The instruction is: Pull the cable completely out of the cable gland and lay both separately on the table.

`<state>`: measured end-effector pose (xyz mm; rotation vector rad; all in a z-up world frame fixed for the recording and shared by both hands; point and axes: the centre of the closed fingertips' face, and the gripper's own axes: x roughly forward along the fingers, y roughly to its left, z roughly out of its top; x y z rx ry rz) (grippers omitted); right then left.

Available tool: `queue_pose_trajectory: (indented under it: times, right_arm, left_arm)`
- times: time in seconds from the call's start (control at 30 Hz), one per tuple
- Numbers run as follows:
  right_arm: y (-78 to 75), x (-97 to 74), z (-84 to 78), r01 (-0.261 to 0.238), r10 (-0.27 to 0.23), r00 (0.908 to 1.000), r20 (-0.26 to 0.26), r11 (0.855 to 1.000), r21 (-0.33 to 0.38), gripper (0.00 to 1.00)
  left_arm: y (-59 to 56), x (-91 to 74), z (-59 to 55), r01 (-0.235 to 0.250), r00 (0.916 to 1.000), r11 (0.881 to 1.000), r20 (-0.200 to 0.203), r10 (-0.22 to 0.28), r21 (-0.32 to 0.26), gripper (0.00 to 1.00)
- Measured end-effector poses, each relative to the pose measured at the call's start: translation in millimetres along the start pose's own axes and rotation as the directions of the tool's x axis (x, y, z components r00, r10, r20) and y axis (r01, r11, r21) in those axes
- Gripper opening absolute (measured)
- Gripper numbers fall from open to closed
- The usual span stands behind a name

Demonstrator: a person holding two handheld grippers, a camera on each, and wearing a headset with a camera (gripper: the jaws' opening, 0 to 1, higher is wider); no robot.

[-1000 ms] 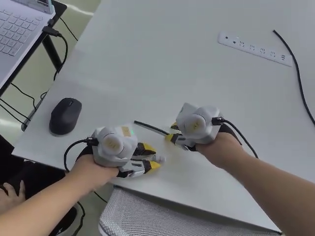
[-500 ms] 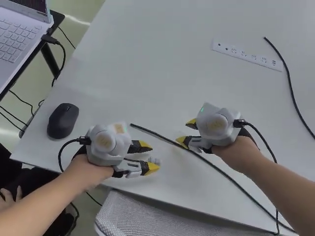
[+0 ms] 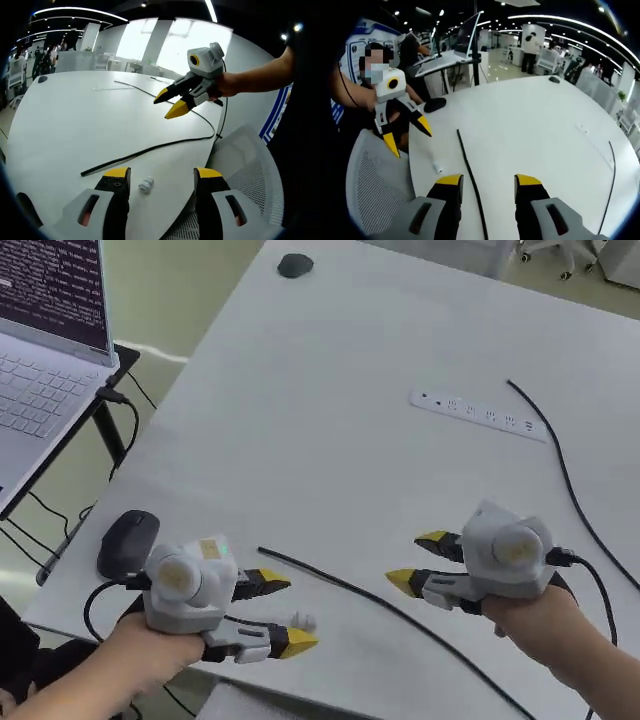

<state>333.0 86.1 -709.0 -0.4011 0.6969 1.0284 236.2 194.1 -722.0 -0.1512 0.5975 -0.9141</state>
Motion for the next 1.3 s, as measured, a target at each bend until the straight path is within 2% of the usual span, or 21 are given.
queue_pose_trajectory:
  times: [0.03, 0.07, 0.13, 0.3, 0.43, 0.57, 0.67, 0.77, 0.87, 1.0, 1.17, 1.23, 1.3]
  right_arm:
    - [-0.6, -4.5, -0.5, 0.002, -0.002, 1.0, 0.006, 1.0, 0.01, 0.42]
    - [-0.2, -10.5, -0.8, 0.0, -0.001, 0.9998, 0.022, 0.998, 0.059, 0.45]
    - [-2.1, -23.4, 0.9, 0.008, -0.015, 0.9981, 0.06, 0.994, 0.106, 0.52]
    - [0.2, -51.5, -6.6, 0.018, -0.029, 0.9953, 0.092, 0.993, 0.118, 0.64]
    - [3.6, -75.6, -14.4, 0.024, -0.044, 0.9908, 0.128, 0.988, 0.155, 0.71]
    - [6.9, -92.8, -24.2, 0.042, -0.076, 0.9837, 0.163, 0.978, 0.202, 0.75]
    - [11.0, -101.6, -31.9, 0.052, -0.106, 0.9763, 0.189, 0.962, 0.268, 0.77]
    - [15.3, -111.5, -43.2, 0.068, -0.127, 0.9716, 0.199, 0.958, 0.28, 0.8]
    - [16.7, -120.2, -51.8, 0.072, -0.145, 0.9659, 0.215, 0.947, 0.313, 0.82]
    - [17.5, -128.7, -68.7, 0.083, -0.156, 0.9676, 0.198, 0.939, 0.335, 0.85]
    - [17.6, -140.4, -80.9, 0.083, -0.172, 0.963, 0.208, 0.923, 0.377, 0.88]
    - [19.2, -140.3, -82.9, 0.077, -0.166, 0.9638, 0.209, 0.923, 0.378, 0.91]
    - [22.7, -139.7, -86.1, 0.074, -0.154, 0.9689, 0.194, 0.928, 0.365, 0.94]
  left_arm:
    - [-2.3, -2.2, 1.9, 0.004, 1.0, 1.0, 0.006, -0.004, -0.016, 0.51]
    - [-5.2, -5.0, 2.9, 0.012, 0.9999, 1.0, 0.004, -0.012, -0.016, 0.52]
    - [-6.4, -9.6, 3.9, -0.004, 1.0, 1.0, -0.003, 0.004, -0.008, 0.53]
    - [-12.4, -19.3, 9.3, -0.013, 0.9998, 0.999, 0.016, 0.014, -0.044, 0.57]
    - [-21.7, -24.2, 11.4, -0.015, 0.9999, 1.0, 0.006, 0.016, -0.023, 0.6]
    - [-26.0, -26.1, 11.0, -0.019, 0.9998, 1.0, 0.005, 0.019, -0.009, 0.62]
    - [-25.9, -26.5, 3.9, -0.025, 0.9989, 1.0, -0.038, 0.025, 0.014, 0.65]
    - [-27.2, -31.9, 7.9, -0.049, 0.9985, 0.998, -0.023, 0.05, 0.026, 0.7]
    - [-26.3, -39.6, 6.9, -0.082, 0.9965, 0.996, -0.016, 0.082, 0.023, 0.73]
    - [-20.6, -48.5, 3.8, -0.132, 0.9913, 0.991, -0.005, 0.132, 0.002, 0.77]
    - [-15.5, -54.7, 4.3, -0.167, 0.9859, 0.986, 0.008, 0.167, -0.005, 0.82]
    - [-15.9, -54.5, 3.7, -0.167, 0.986, 0.986, 0.0, 0.167, 0.005, 0.83]
    - [-16.5, -54.3, 3.8, -0.166, 0.986, 0.985, -0.007, 0.167, 0.037, 0.84]
